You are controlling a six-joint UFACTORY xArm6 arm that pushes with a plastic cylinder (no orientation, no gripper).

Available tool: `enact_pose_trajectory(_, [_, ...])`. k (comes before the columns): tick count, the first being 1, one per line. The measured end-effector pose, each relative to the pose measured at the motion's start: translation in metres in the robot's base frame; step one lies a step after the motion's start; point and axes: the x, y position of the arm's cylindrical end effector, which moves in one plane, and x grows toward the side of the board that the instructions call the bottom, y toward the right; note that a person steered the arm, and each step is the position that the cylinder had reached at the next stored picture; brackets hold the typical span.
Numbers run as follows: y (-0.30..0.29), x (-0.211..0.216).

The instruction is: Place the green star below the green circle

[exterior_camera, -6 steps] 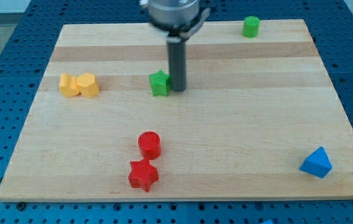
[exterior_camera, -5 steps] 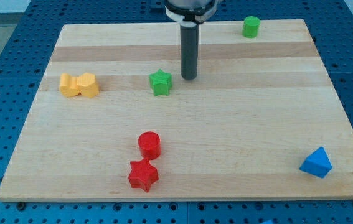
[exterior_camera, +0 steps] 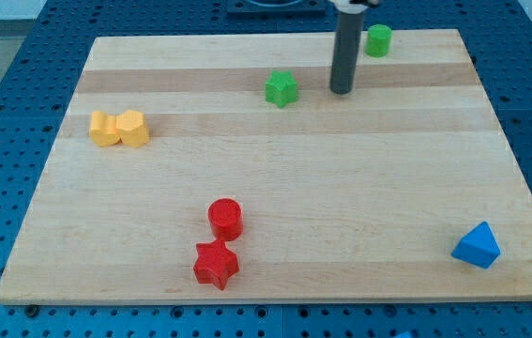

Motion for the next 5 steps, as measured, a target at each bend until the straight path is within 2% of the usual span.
enact_pose_trajectory(1, [-0.014, 0.058])
enact_pose_trajectory(2, [-0.103, 0.046])
enact_pose_trajectory(3, [-0.125, 0.016])
enact_pose_trajectory(4, [-0.101, -0.012])
enact_pose_trajectory(5, [-0.041, -0.043])
